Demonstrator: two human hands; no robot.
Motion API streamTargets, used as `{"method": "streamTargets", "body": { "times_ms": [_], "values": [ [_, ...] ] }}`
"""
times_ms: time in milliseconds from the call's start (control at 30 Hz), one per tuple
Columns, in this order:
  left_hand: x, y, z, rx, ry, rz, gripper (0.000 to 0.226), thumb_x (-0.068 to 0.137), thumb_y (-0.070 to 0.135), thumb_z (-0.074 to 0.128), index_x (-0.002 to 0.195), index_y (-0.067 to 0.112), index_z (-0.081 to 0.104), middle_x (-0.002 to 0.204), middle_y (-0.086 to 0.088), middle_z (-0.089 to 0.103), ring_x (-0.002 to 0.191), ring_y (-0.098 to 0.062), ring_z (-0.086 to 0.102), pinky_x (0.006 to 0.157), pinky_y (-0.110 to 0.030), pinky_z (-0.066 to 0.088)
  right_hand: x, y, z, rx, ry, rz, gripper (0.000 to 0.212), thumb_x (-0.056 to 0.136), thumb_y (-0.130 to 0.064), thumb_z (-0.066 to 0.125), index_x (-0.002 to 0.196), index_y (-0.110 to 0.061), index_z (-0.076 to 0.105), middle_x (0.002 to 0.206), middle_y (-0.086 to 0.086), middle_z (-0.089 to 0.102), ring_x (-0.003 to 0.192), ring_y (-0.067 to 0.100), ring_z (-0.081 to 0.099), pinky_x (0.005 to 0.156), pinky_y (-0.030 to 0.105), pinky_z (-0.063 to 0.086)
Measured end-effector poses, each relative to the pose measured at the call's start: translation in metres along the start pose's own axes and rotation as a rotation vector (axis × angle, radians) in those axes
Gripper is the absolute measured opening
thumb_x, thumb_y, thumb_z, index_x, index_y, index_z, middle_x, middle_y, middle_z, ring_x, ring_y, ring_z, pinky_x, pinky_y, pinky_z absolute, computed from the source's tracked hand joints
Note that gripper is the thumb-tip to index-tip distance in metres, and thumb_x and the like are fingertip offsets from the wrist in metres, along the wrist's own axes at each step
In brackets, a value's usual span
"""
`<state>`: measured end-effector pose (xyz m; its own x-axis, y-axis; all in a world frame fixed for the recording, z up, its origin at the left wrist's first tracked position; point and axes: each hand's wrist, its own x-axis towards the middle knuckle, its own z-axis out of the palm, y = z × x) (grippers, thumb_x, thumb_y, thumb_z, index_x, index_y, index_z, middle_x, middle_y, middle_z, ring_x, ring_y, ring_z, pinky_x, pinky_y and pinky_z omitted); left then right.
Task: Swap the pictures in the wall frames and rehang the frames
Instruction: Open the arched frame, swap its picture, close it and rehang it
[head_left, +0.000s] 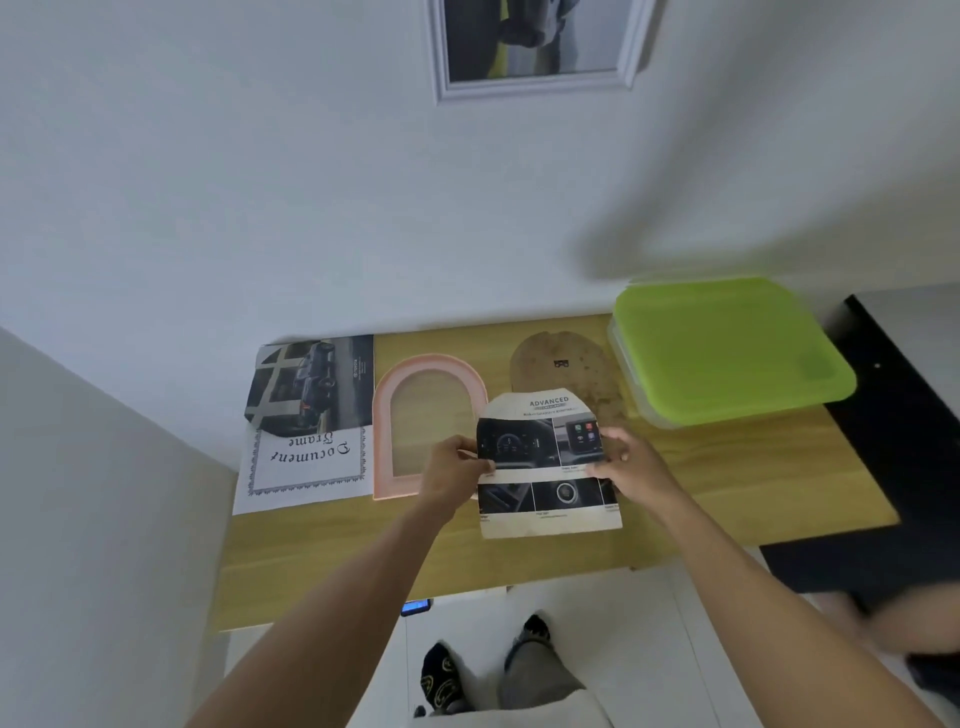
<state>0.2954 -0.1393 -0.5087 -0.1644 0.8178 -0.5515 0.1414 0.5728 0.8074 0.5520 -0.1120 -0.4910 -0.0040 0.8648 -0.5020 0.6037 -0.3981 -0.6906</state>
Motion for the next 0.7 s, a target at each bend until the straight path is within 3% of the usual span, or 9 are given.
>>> {"method": "streamTargets", "body": {
  "times_ms": [100, 233, 467, 567, 700],
  "values": [
    [-0.007, -0.001, 0.021, 0.047, -0.002, -0.015, 0.019, 0.081, 0.007, 0.073, 0.094, 0.008, 0.060, 0.093, -0.013, 0.069, 0.082, -0.031, 0.071, 0.073, -0.051, 0.061, -0.003, 0.021, -0.012, -0.029, -0.019, 0.024, 0.061, 0.080, -0.010, 0.077, 0.133, -0.026, 0.052, 0.107, -0.003, 0.067, 0.094, 0.016, 0.067, 0.089, 0.040, 0.053],
    [-0.014, -0.002, 0.063, 0.093, 0.010, -0.046, 0.017, 0.080, 0.007, 0.074, 0.090, 0.008, 0.061, 0.090, -0.010, 0.068, 0.081, -0.028, 0.071, 0.069, -0.046, 0.062, -0.003, 0.059, -0.037, -0.044, -0.029, 0.048, 0.061, 0.076, -0.013, 0.079, 0.130, -0.027, 0.053, 0.116, -0.001, 0.066, 0.101, 0.019, 0.066, 0.090, 0.041, 0.052],
    [-0.031, -0.006, 0.175, 0.182, -0.077, -0.149, 0.020, 0.082, 0.004, 0.073, 0.087, 0.011, 0.056, 0.097, -0.015, 0.068, 0.081, -0.031, 0.072, 0.062, -0.044, 0.062, 0.005, 0.143, -0.115, -0.146, -0.119, 0.115, 0.060, 0.079, -0.016, 0.078, 0.131, -0.023, 0.049, 0.109, -0.003, 0.068, 0.092, 0.013, 0.068, 0.075, 0.030, 0.052],
    [-0.033, -0.005, 0.218, 0.201, -0.070, -0.155, 0.020, 0.079, 0.002, 0.073, 0.085, 0.010, 0.056, 0.095, -0.018, 0.068, 0.075, -0.033, 0.072, 0.060, -0.047, 0.062, 0.012, 0.169, -0.147, -0.180, -0.116, 0.132, 0.061, 0.080, -0.015, 0.078, 0.132, -0.021, 0.048, 0.106, -0.002, 0.068, 0.089, 0.015, 0.068, 0.079, 0.035, 0.055],
    [-0.030, 0.005, 0.260, 0.220, -0.040, -0.146, 0.019, 0.078, 0.004, 0.074, 0.087, 0.010, 0.058, 0.094, -0.016, 0.068, 0.074, -0.032, 0.072, 0.057, -0.046, 0.061, 0.021, 0.188, -0.177, -0.207, -0.098, 0.122, 0.058, 0.084, -0.012, 0.075, 0.134, -0.017, 0.047, 0.107, -0.002, 0.066, 0.089, 0.012, 0.064, 0.067, 0.024, 0.045]
  ]
}}
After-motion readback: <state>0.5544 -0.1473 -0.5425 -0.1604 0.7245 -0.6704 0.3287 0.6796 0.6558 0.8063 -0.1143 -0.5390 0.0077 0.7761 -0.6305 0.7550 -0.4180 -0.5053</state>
